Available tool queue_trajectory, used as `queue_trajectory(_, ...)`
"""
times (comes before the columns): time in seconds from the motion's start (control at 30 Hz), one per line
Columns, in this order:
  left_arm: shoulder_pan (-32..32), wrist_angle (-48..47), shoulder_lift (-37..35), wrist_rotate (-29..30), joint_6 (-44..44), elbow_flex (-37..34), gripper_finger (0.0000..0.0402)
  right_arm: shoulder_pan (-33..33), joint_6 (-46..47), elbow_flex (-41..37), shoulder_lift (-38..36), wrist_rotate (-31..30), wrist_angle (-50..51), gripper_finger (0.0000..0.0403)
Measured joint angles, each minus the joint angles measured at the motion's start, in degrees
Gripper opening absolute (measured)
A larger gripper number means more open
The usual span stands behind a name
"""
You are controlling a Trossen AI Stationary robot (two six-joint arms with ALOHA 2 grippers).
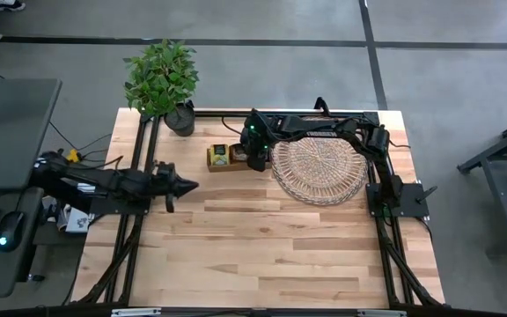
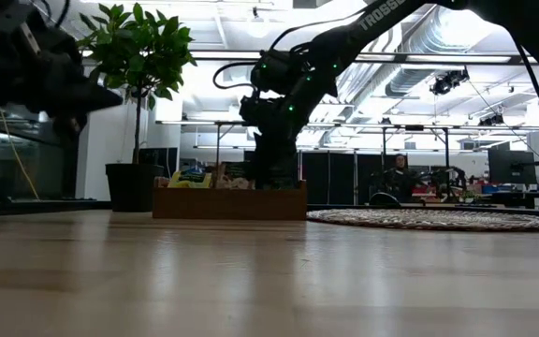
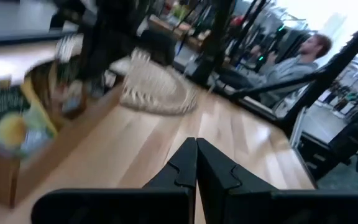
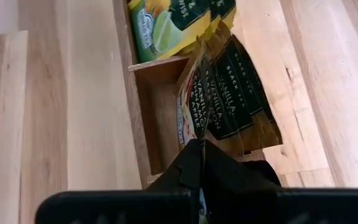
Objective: Pick & Place Tea
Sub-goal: Put the brown tea bag into the middle section of the wooden organizer
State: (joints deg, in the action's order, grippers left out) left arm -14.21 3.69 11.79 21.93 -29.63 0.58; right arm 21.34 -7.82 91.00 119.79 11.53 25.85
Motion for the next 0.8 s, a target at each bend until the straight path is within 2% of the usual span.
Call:
queue_trajectory(0.2,0.02,-0.1,-4.87,-0.48,5.2,0.0,0.0001,0.0,0.05,0.0,0.0,1.61,0.0,0.0)
queue_trajectory(0.37,0.0,-0.4,-5.85,-4.68,5.78,0.0,0.0001,0.35,-0.2,0.0,0.0,2.76,0.0,0.0001)
queue_trajectory(0.47,0.0,-0.47,-5.85,-4.91,5.75,0.0,0.0001,0.33,-1.71,0.0,0.0,2.64,0.0,0.0007)
queue_trajectory(0.63,0.0,-0.49,-5.85,-5.35,5.62,0.0,0.0001,0.24,-2.68,0.0,0.0,2.18,-0.3,0.0043)
queue_trajectory(0.8,0.0,-0.56,-5.85,-6.16,5.56,0.0,0.0,0.4,-2.03,0.23,-0.04,2.08,-0.26,0.011)
